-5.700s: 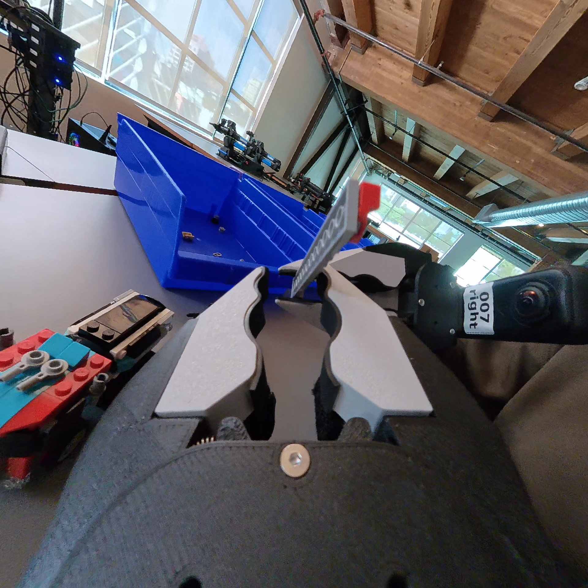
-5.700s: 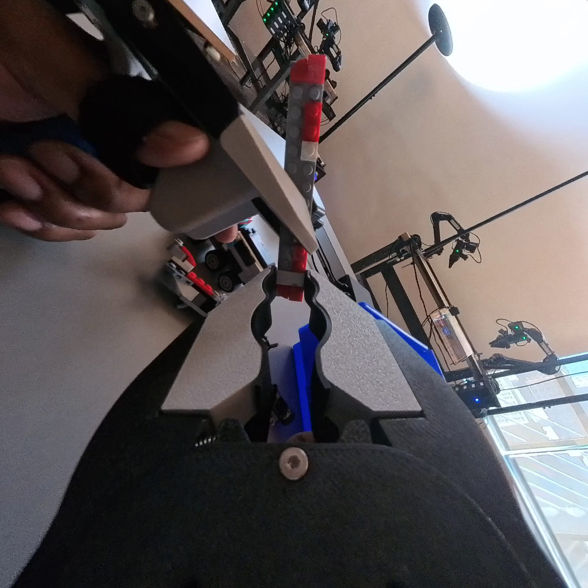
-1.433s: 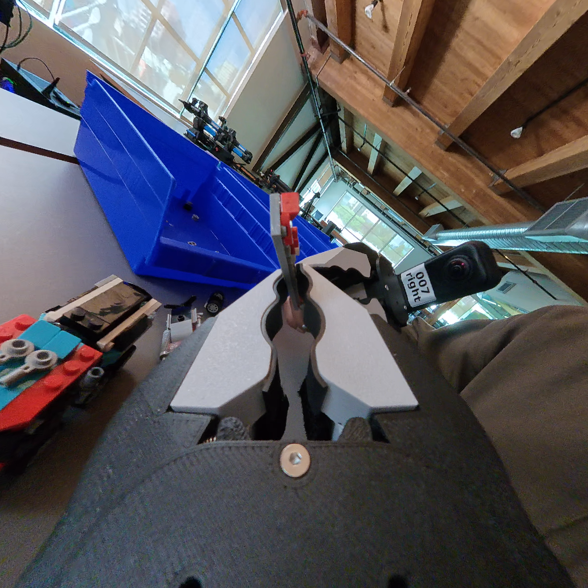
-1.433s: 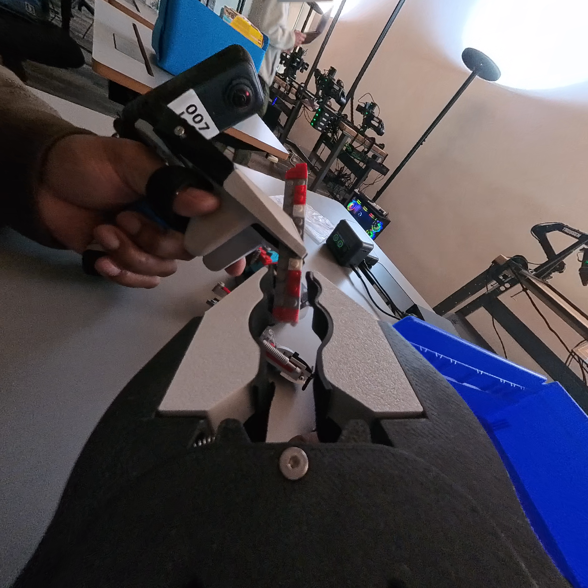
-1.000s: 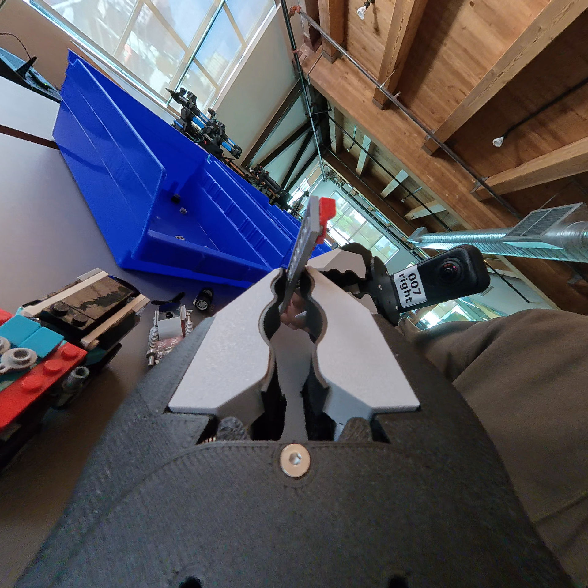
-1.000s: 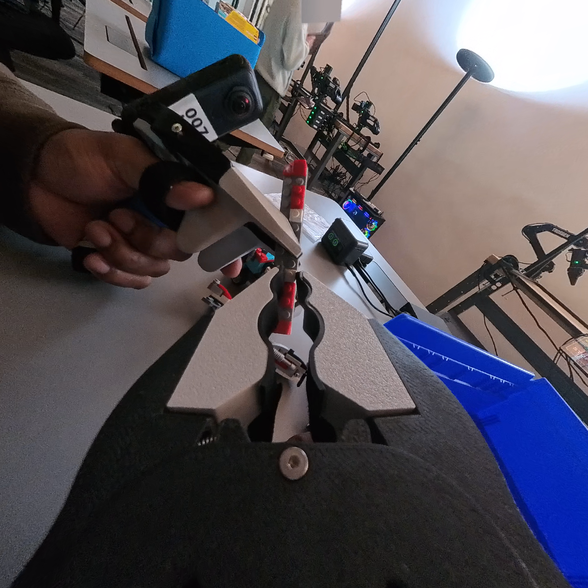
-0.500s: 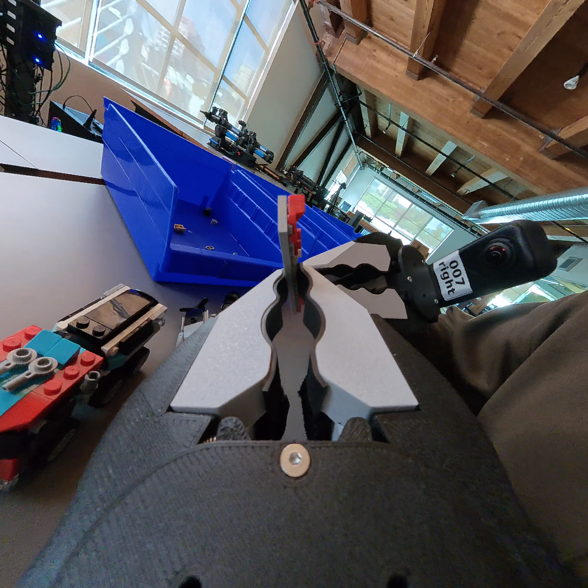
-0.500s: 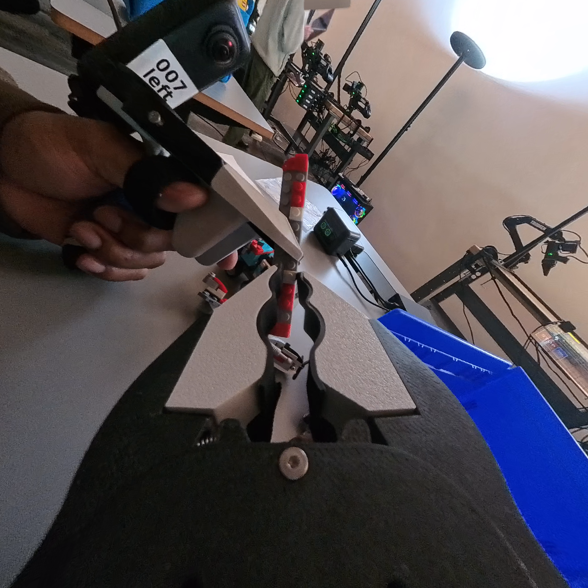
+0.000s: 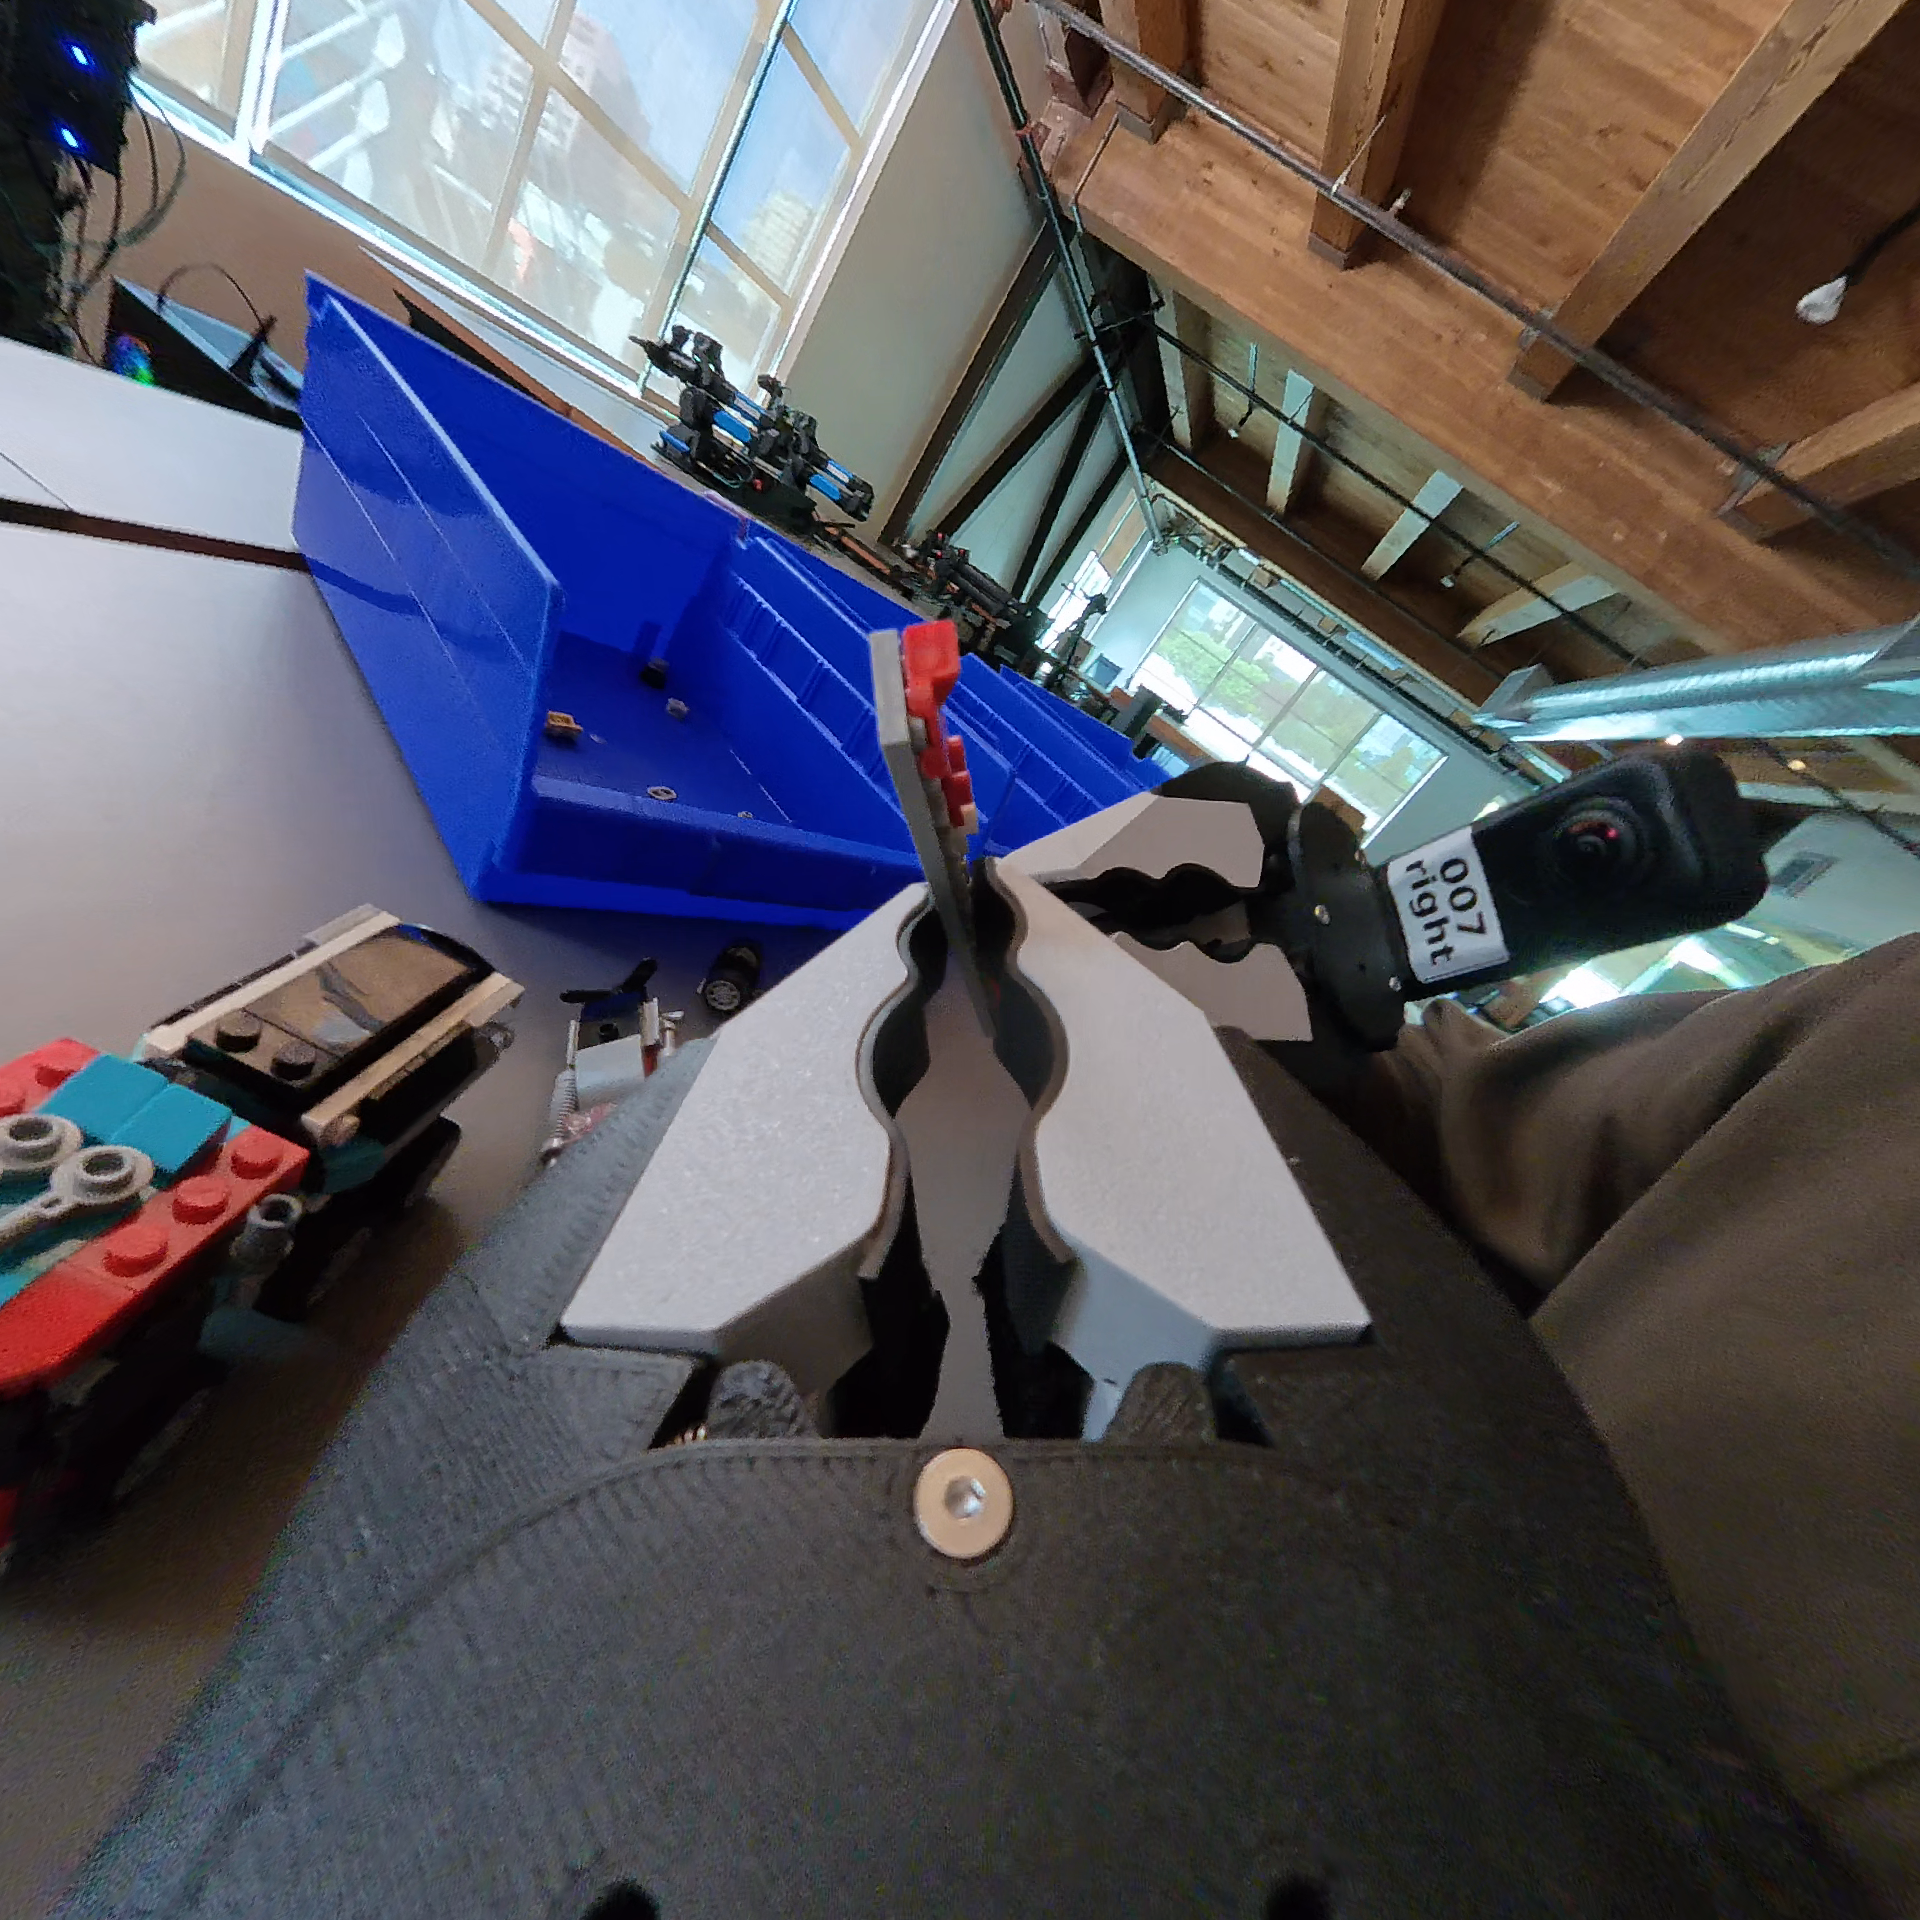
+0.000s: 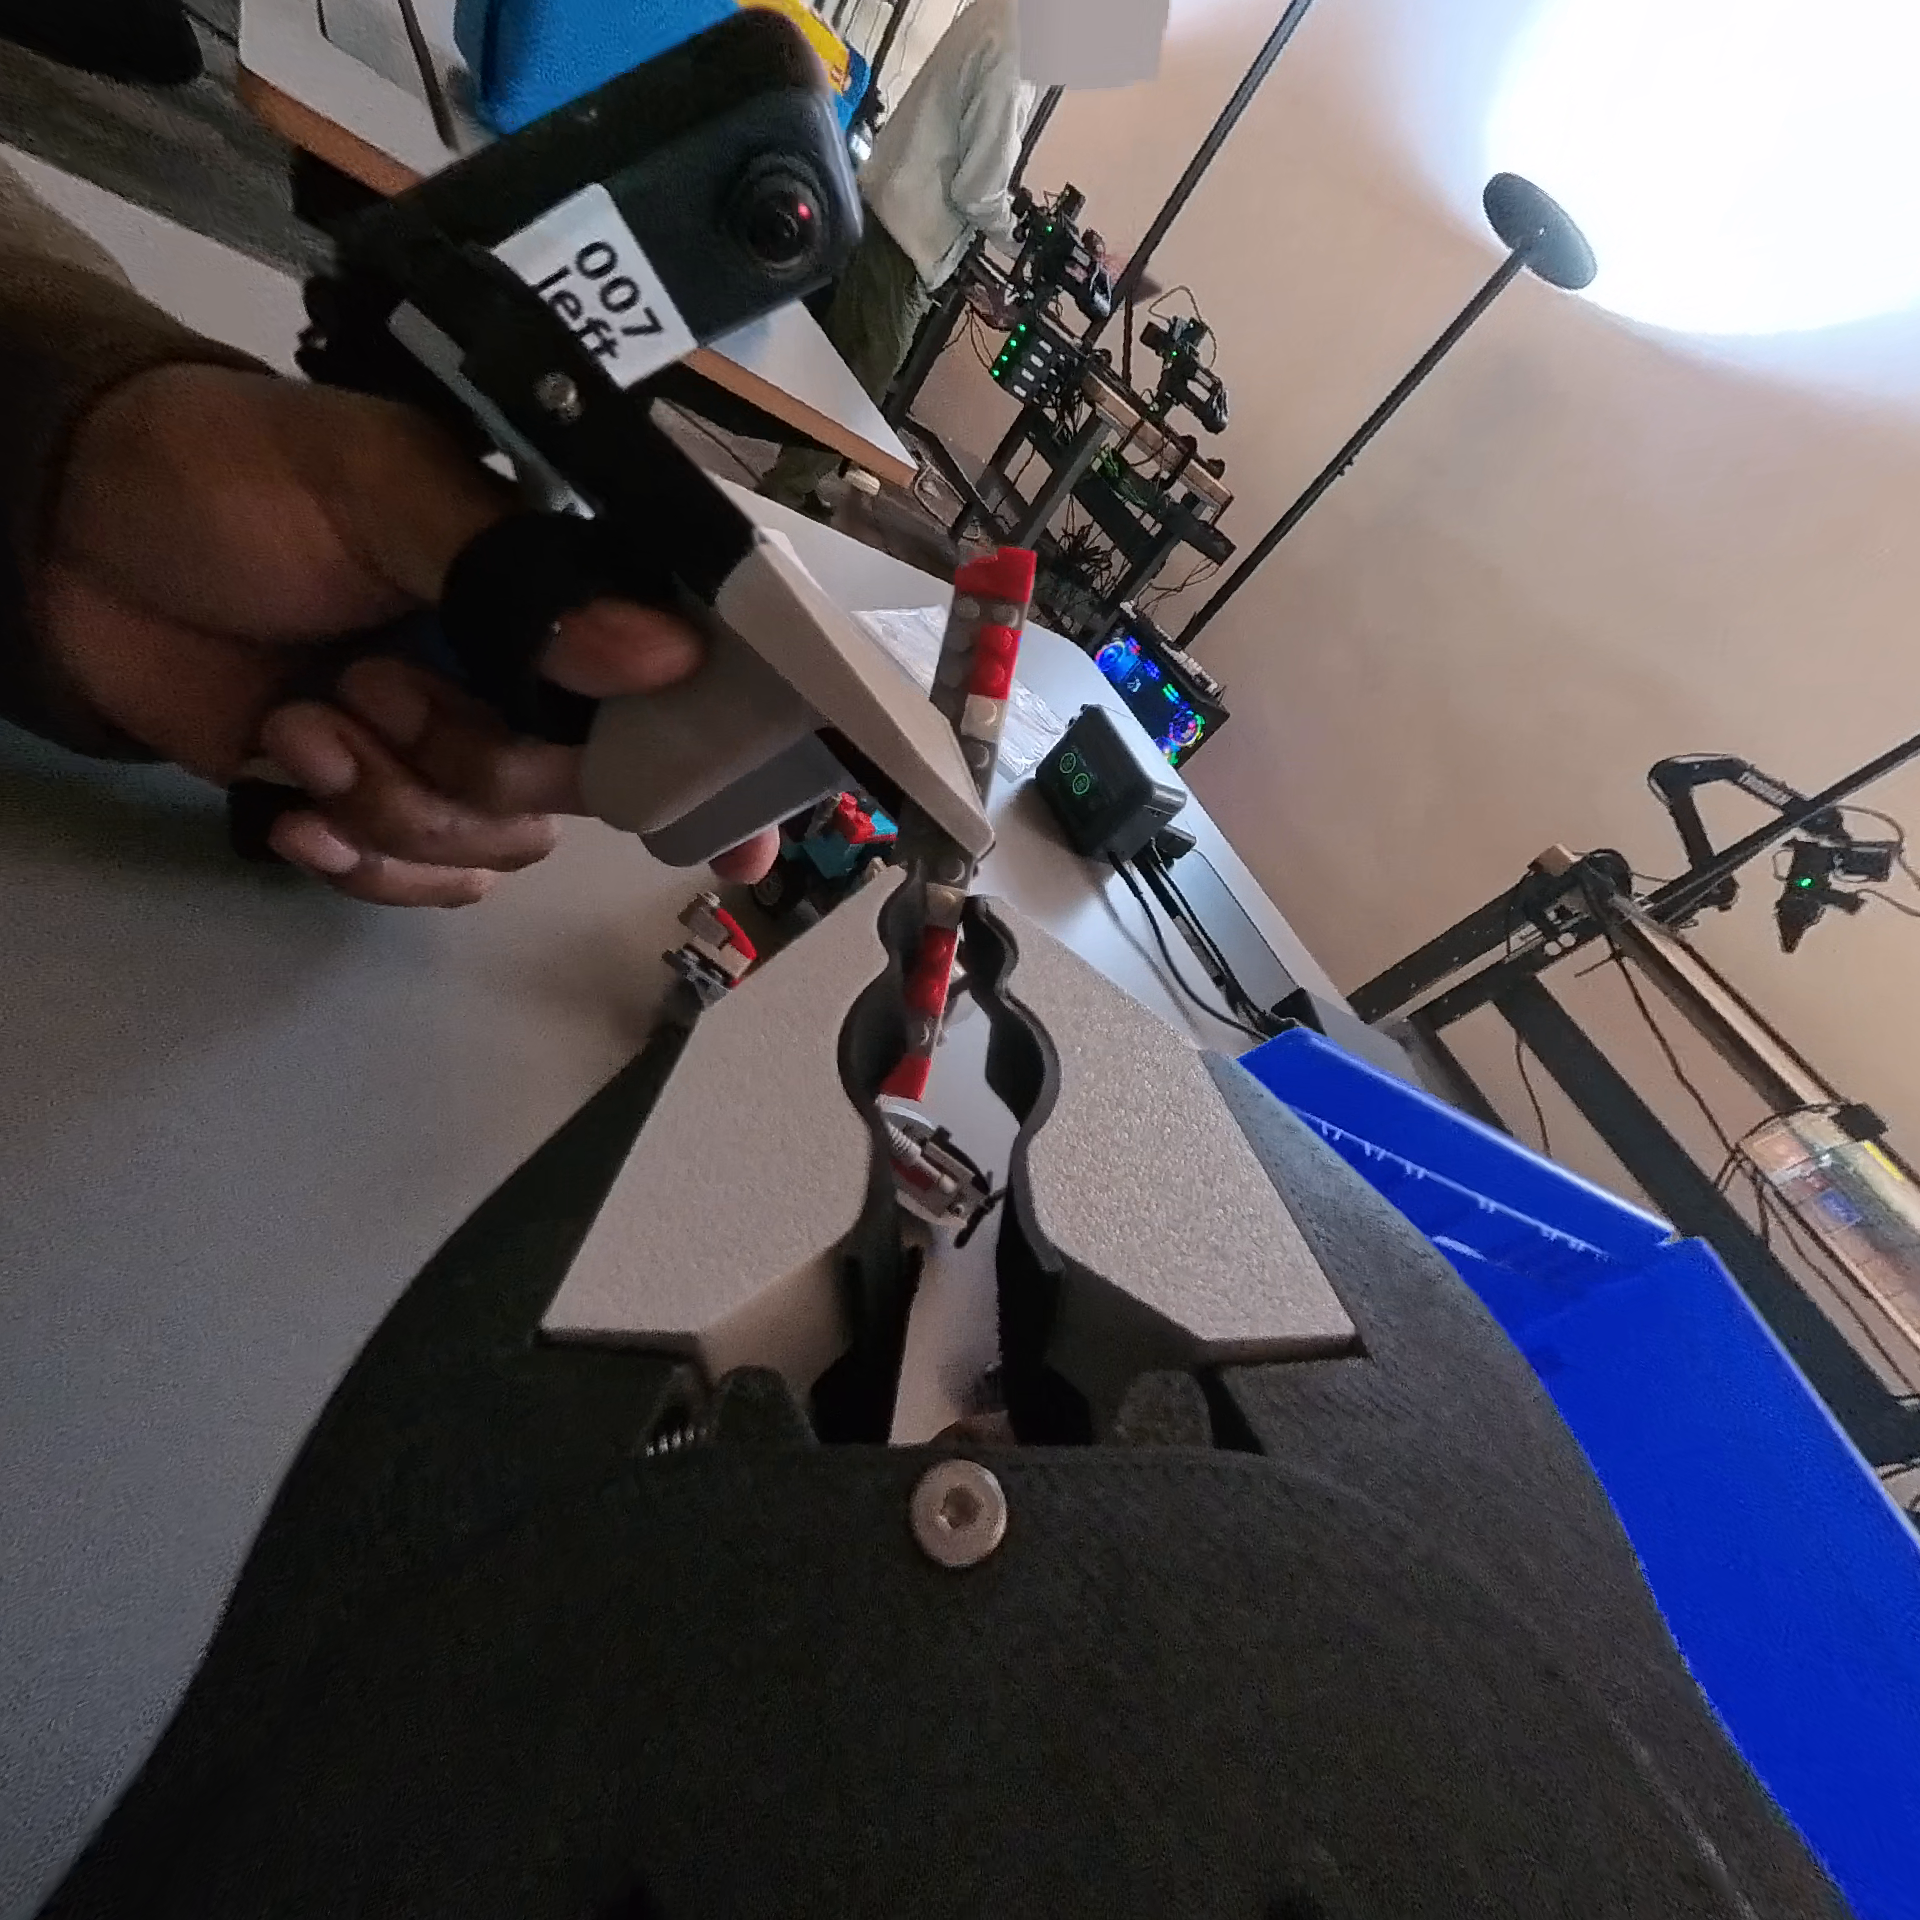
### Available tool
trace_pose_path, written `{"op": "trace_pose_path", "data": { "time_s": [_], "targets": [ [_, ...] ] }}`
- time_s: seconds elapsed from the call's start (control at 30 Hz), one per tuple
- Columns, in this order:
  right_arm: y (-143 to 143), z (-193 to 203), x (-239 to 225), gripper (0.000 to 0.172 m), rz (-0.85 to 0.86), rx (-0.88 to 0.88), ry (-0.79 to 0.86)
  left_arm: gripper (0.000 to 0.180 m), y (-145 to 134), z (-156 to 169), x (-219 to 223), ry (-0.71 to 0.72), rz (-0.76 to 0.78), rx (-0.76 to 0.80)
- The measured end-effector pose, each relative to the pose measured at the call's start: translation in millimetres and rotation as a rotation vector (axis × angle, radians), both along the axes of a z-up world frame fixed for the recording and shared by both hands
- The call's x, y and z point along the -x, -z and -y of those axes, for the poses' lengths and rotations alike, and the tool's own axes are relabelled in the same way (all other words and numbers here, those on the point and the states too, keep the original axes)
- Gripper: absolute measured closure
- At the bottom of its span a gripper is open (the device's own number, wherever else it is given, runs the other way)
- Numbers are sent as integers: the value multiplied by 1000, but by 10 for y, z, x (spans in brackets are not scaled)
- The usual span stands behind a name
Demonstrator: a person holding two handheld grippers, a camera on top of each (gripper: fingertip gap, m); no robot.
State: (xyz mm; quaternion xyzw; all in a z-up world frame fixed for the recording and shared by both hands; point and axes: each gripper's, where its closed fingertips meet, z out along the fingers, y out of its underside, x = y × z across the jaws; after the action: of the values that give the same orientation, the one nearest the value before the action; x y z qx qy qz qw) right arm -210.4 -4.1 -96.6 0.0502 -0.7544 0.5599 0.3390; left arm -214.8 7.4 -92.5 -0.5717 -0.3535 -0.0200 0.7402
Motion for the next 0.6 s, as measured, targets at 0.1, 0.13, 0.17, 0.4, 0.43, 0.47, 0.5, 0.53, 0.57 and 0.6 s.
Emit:
{"op": "trace_pose_path", "data": {
  "time_s": [0.1,0.13,0.17,0.4,0.43,0.47,0.5,0.53,0.57,0.6],
  "targets": [
    [8,-3,-5,165,-52,-22,-2,174,12,-3,-2,42,59,-56],
    [7,-6,-9,166,-67,-27,-6,174,14,-7,-4,58,77,-74],
    [8,-9,-12,166,-81,-32,-10,174,16,-10,-6,74,96,-92],
    [32,-36,-33,166,-186,-99,-33,174,47,-41,-23,115,132,-104],
    [37,-39,-35,166,-194,-108,-36,174,51,-46,-25,106,115,-79],
    [39,-43,-35,166,-198,-112,-38,174,51,-49,-26,94,91,-50],
    [37,-44,-34,166,-197,-111,-35,174,46,-49,-25,77,63,-21],
    [36,-42,-30,166,-192,-108,-28,174,43,-46,-23,56,35,10],
    [37,-38,-25,166,-184,-103,-19,174,41,-41,-20,33,5,42],
    [35,-34,-20,166,-174,-97,-11,174,37,-37,-17,14,-20,68]
  ]
}}
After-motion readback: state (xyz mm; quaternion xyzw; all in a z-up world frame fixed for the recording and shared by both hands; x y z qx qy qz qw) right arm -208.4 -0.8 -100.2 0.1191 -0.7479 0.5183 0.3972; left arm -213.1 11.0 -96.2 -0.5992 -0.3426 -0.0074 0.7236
